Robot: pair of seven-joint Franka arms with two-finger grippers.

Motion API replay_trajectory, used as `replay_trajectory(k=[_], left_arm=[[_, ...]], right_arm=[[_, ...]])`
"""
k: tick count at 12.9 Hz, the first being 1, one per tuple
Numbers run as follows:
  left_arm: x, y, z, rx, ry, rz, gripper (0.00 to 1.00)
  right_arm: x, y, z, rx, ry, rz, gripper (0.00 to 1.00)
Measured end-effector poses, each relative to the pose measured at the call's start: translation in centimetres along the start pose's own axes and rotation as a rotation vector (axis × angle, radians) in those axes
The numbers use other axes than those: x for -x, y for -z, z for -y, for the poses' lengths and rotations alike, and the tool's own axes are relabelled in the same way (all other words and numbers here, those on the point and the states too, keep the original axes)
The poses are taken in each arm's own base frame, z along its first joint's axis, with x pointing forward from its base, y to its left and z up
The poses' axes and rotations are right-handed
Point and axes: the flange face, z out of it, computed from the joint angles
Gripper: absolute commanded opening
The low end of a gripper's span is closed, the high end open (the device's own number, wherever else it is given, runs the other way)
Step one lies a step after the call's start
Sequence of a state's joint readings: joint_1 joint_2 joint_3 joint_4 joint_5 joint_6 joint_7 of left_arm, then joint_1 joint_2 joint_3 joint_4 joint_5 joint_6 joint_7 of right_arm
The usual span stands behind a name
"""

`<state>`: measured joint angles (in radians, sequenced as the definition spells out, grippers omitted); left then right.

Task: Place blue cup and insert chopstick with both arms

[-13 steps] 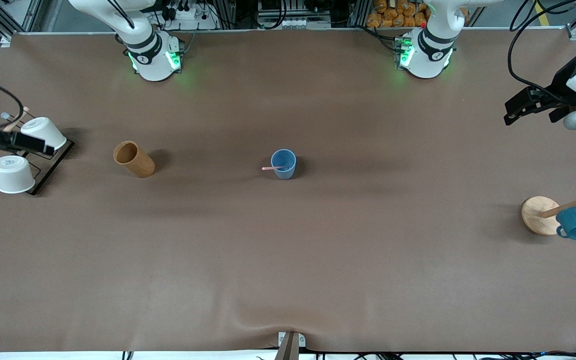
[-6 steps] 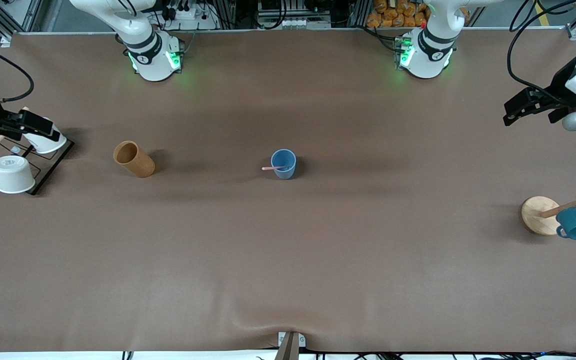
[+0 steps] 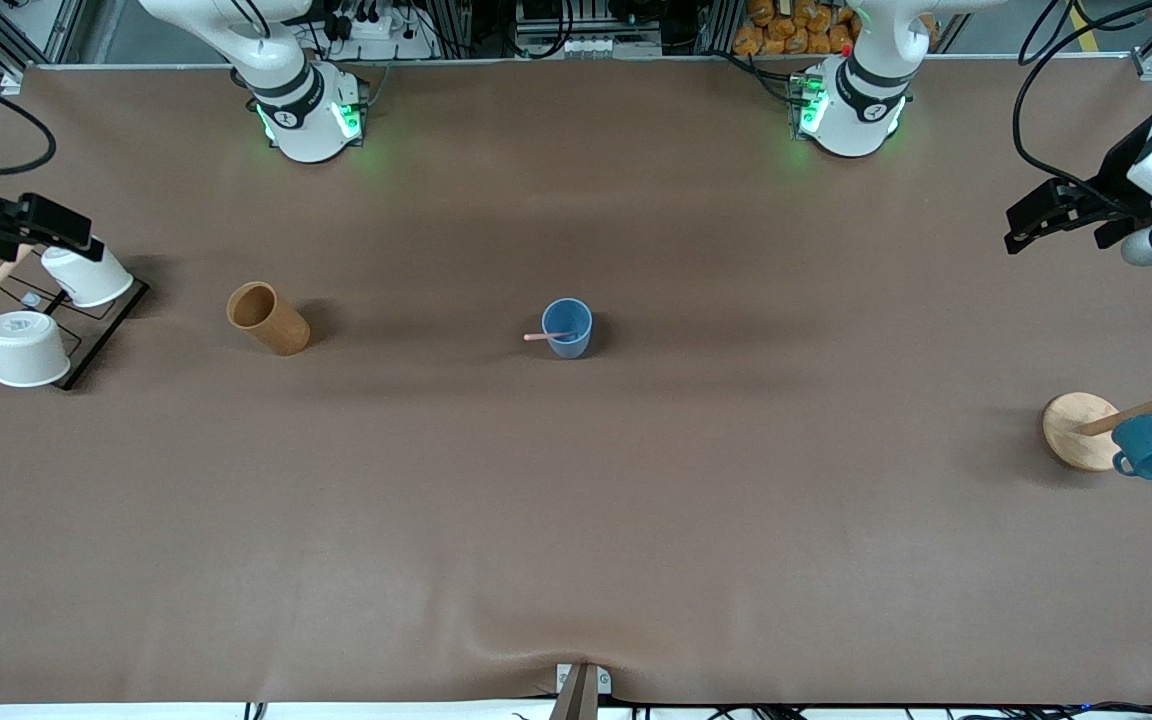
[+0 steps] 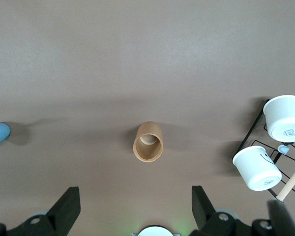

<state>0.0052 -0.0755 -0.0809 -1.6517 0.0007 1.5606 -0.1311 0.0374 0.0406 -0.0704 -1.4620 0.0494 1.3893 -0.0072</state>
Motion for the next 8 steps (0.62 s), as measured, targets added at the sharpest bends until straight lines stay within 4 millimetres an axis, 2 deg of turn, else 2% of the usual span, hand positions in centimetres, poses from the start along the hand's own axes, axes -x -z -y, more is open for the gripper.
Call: replay_trajectory(k=[2,4,8], left_arm=[[0.0,0.0,0.0,0.0,-0.001,0.0,1.0],[0.0,0.0,0.0,0.0,-0.001,-0.001,1.0],[0.0,0.0,0.0,-0.001,0.0,-0.001,1.0]], right_arm=[[0.0,1.0,0.5,0.003,0.01,-0.023,1.0],[0.3,2.2,0.1,0.002,0.004,-0.047,1.0],[0.7,2.7,-0.5,0.001,-0.004,-0.057,1.0]])
